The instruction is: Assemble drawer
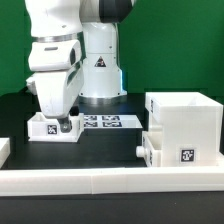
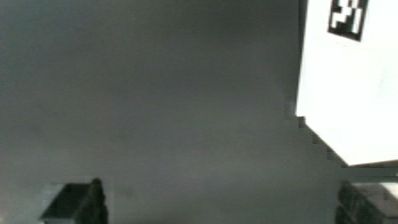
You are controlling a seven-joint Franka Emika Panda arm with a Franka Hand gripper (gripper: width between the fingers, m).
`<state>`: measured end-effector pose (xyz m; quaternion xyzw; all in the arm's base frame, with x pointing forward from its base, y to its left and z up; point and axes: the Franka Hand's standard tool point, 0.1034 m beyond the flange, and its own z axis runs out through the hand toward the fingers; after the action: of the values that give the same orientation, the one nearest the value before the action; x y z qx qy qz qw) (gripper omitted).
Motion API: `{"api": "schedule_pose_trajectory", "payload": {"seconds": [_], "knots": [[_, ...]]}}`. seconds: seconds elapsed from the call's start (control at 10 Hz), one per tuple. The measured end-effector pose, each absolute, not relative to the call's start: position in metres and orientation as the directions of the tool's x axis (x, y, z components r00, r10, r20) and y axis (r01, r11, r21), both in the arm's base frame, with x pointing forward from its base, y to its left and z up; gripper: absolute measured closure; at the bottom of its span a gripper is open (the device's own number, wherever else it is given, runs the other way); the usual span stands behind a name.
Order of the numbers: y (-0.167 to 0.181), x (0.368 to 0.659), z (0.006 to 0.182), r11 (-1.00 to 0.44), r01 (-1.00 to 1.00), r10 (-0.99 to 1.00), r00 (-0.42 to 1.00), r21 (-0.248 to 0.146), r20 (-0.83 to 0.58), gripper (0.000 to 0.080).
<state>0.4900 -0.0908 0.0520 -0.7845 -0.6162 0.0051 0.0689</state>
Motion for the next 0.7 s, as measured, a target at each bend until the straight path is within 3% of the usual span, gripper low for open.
{"api": "schedule_pose_trajectory", "payload": {"seconds": [0.4,0.7], "knots": [[-0.091,0.488,0.052,-0.488,0.863,0.867,0.497,-0.127,0.043,0.0151],[-0.093,0.460,0.060,-0.716,0.689,0.692,0.722,-0.113,0.012,0.0151]]}}
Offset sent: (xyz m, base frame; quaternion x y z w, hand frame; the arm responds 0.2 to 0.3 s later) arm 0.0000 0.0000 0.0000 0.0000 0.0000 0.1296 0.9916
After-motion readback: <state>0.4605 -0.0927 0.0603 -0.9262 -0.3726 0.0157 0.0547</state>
